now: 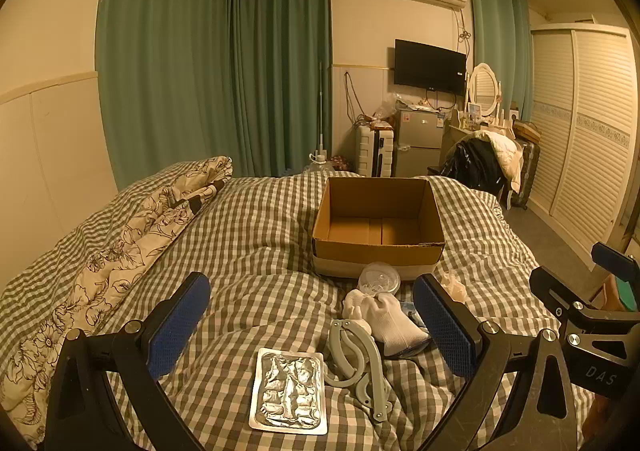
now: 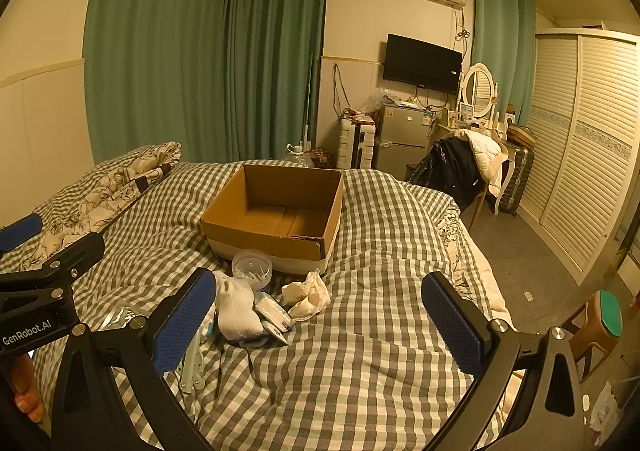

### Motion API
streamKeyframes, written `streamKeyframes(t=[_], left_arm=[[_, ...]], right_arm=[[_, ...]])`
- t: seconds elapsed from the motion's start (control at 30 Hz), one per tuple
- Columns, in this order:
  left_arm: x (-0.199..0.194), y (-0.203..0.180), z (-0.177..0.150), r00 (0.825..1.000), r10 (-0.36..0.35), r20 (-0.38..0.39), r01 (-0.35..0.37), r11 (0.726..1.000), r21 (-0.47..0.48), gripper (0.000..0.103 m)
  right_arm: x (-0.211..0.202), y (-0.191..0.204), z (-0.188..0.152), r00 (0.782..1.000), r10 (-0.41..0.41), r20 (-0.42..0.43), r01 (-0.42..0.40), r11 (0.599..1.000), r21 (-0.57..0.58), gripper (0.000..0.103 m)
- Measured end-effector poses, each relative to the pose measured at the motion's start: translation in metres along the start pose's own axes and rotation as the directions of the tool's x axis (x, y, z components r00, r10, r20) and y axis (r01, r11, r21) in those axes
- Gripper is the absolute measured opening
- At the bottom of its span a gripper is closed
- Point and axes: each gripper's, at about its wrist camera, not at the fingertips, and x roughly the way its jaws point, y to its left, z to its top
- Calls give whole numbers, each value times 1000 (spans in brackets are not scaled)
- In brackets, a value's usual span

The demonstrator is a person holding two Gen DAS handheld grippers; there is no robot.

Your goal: Organize objects

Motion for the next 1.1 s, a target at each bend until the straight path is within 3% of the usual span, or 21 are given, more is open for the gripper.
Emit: streamKeyframes(t=[1.1], left_arm=[[1, 5, 1, 1000, 4, -8, -4, 1000, 15, 103]], right_arm=[[-2, 7, 0, 1000, 16, 3, -16, 1000, -22, 103]])
